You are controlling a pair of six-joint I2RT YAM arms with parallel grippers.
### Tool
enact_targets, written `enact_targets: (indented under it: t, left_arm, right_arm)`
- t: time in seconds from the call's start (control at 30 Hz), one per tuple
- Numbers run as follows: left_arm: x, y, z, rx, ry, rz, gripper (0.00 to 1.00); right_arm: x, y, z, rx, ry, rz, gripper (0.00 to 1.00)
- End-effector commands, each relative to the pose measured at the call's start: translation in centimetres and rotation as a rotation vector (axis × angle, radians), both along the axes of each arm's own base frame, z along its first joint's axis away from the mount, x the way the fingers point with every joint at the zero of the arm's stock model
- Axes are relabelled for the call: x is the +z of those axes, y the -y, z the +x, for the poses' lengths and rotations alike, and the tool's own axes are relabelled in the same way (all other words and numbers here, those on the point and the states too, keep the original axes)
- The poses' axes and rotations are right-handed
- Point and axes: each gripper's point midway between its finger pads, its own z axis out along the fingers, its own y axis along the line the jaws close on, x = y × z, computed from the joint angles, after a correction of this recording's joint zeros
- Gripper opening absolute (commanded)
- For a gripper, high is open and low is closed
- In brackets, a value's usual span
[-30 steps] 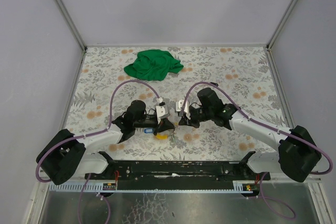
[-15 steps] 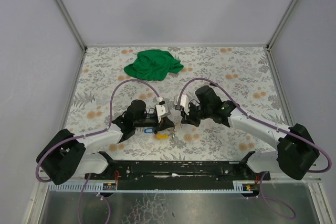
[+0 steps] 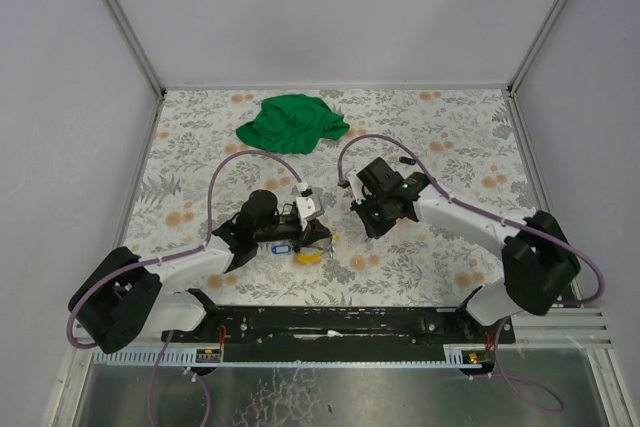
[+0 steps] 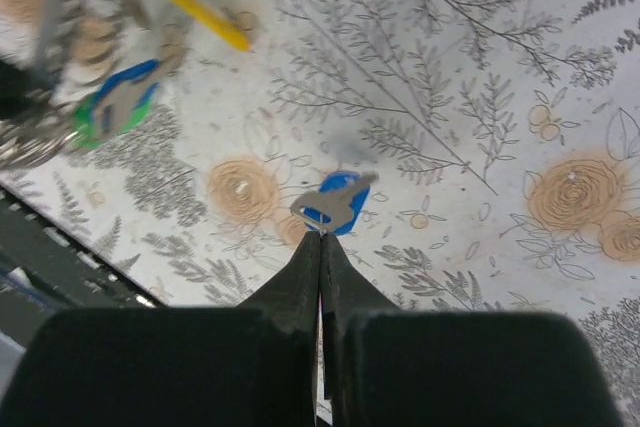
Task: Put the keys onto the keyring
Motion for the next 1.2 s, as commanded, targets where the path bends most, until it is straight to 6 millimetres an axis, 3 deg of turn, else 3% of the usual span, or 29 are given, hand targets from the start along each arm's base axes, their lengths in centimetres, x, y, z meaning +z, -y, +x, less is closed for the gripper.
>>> enact_targets:
  t: [0.0,0.23,0.4,0.57,0.7,0.9,1.17]
  left_arm:
    - [1.8,0.3,0.7,0.022,0.047,-0.039,0.0]
    - [1.8,0.4,0.7,0.023,0.045,-0.041,0.0]
    - [1.8,0.3,0.7,0.024,0.046,-0.04,0.0]
    - [1.6,0.4,0.7,0.02,0.039,-0.035,0.0]
    - [1.7,0.4,0.7,0.02,0.041,-0.038,0.0]
    - [2.0,0.3,0.8,0.03,0.049,-0.048,0.0]
    - [2.4,0.1,0.9,0.048,0.062,-0.065,0.0]
  right_arm:
    - [-1.5,1.6,0.8,-0.074,-0.053,-0.178,0.0]
    - [-4.7,0.6,4.1,-0.056,-0.086,-0.293,0.0]
    - [-5.8,-1.0,6.2,-0.041,-0.093,-0.297,0.0]
    - [-6.4,-1.6,7.0,-0.049,-0.102,-0.314,0.0]
    - [-5.1,-1.8,7.2,-0.076,-0.061,-0.273,0.05]
    - [-1.5,-2.3,7.5,-0.115,0.066,-0.132,0.25]
    - [0.7,-2.6,6.9,-0.176,0.244,0.108,0.33]
